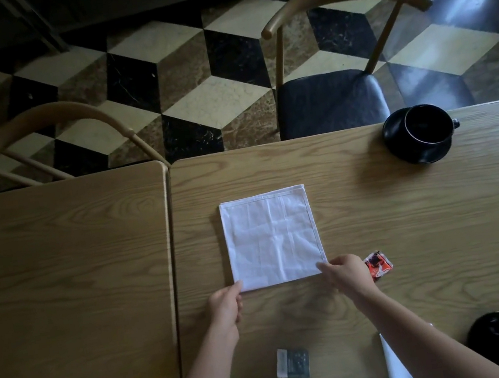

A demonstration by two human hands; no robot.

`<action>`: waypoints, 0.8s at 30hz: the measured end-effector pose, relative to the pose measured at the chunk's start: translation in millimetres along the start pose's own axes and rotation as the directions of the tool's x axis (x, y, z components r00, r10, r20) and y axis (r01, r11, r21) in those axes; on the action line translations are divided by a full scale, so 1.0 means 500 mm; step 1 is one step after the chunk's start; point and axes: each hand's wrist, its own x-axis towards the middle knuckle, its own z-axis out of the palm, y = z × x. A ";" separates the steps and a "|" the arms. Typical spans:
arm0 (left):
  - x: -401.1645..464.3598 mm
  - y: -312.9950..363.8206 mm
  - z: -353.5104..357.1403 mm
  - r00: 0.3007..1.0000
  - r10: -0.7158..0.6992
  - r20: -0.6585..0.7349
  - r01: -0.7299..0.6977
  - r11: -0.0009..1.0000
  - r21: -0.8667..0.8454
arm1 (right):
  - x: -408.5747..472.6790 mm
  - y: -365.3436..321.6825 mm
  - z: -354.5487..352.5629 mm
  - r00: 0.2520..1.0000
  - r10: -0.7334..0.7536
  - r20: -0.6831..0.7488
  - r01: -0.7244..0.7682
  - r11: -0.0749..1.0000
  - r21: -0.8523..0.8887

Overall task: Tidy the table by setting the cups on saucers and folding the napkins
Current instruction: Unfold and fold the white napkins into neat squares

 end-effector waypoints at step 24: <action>-0.120 -0.172 -0.150 0.956 0.105 0.275 -0.136 0.986 0.097 | -0.210 0.195 -0.012 0.985 0.095 0.142 -0.152 0.867 0.475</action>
